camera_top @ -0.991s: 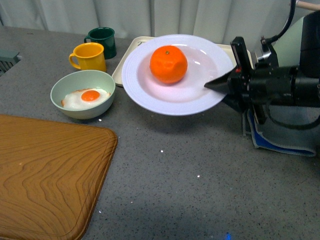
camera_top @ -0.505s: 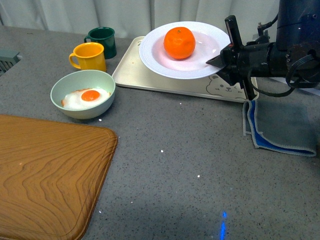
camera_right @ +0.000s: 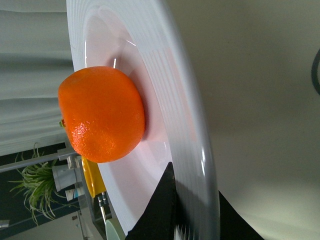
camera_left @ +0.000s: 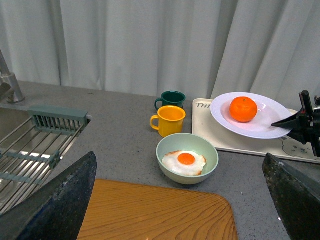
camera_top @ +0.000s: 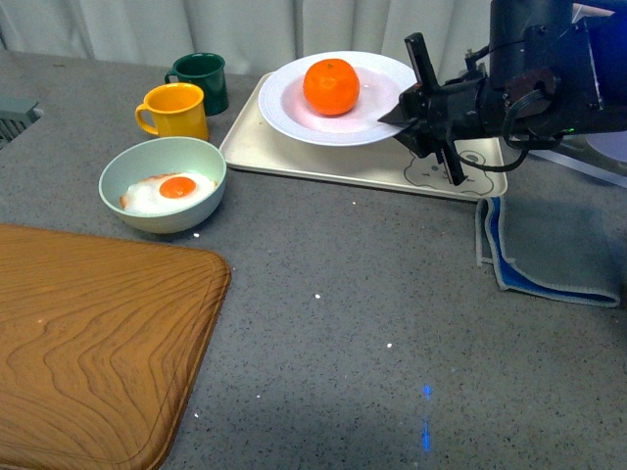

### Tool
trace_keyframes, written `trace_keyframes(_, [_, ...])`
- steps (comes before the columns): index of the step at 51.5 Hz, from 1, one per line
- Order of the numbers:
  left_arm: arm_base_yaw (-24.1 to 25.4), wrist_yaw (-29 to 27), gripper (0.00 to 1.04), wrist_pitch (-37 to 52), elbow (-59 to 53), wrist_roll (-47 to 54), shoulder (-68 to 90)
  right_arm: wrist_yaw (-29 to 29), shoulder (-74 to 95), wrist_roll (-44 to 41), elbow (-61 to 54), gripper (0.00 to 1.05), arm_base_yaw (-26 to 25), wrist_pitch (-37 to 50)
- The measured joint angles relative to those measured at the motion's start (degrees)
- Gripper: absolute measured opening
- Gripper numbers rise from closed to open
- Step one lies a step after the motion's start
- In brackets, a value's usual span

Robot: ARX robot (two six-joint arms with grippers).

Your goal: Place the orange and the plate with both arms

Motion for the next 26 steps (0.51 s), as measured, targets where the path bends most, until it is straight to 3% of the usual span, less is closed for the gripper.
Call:
trace_keyframes(16, [0.0, 0.0, 0.98, 0.0, 0.0, 0.02, 0.0, 1.05, 3.41, -0.55, 5.86, 0.05, 0.39, -5.77])
trace_keyframes(26, [0.0, 0.0, 0.98, 0.0, 0.0, 0.0, 0.0, 1.25, 3.61, -1.27, 6.6, 0.39, 0.2, -6.99])
